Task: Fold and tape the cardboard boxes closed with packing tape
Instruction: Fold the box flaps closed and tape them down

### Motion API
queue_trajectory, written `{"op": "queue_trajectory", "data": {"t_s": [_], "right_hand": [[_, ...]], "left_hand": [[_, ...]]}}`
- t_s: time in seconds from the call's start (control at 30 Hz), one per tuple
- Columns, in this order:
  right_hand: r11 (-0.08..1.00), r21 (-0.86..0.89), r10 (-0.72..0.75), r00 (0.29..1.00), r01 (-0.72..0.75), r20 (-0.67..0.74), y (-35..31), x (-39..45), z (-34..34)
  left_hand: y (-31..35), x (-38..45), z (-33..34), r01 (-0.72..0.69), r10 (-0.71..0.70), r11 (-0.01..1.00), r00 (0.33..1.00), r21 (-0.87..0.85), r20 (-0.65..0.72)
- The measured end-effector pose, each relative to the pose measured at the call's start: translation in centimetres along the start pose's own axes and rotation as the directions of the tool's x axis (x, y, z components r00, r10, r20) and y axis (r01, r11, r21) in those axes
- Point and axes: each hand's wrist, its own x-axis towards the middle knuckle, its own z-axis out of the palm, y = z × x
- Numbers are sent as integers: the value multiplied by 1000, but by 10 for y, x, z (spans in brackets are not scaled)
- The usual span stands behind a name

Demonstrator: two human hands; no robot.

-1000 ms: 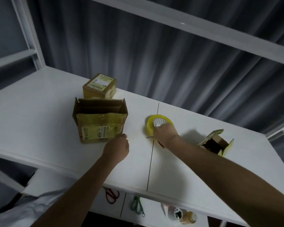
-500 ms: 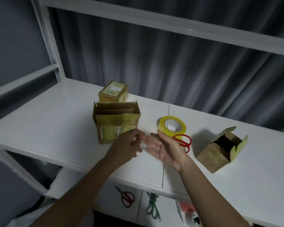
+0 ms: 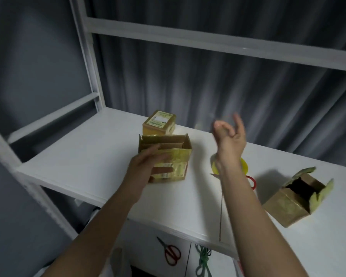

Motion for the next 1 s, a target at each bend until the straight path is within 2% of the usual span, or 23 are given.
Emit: {"op": "queue_trajectory", "data": {"t_s": [0.07, 0.13, 0.23, 0.27, 0.33, 0.47, 0.53, 0.63, 0.77, 0.9, 1.0], "right_hand": [[990, -97, -86, 989, 98, 123, -12, 13, -2], [941, -260, -120, 933, 216, 339, -19, 18, -1], [866, -367, -87, 825, 339, 558, -16, 12, 1], [856, -374, -74, 800, 357, 595, -14, 10, 0], [877, -354, -47, 791, 325, 610, -11, 8, -5], [898, -352, -6, 806, 265, 591, 7, 6, -10], [874, -398, 11, 807, 280, 591, 24, 6, -11], [853, -421, -11, 817, 309, 577, 46, 0, -10], [848, -438, -30, 852, 299, 523, 63, -5, -7], [856, -443, -20, 873, 267, 487, 71, -4, -9], [850, -450, -23, 873, 274, 487, 73, -2, -8]], "left_hand": [[-2, 1, -12, -69, 73, 991, 997, 117, -31], [-4, 11, -19, -168, 183, 916, 983, 364, -8], [-1, 34, -13, -331, 332, 628, 933, 704, 142], [0, 43, -7, -360, 337, 529, 920, 769, 199], [5, 57, 1, -335, 272, 443, 934, 831, 231], [10, 79, 7, -234, 16, 494, 966, 838, 260], [9, 85, 7, -238, -51, 458, 955, 856, 292], [4, 94, 5, -263, -66, 358, 950, 896, 305], [-9, 101, -1, -203, -120, 331, 960, 922, 254], [-19, 101, -4, -141, -137, 366, 970, 920, 203], [-21, 100, 0, -150, -43, 411, 982, 899, 183]]}}
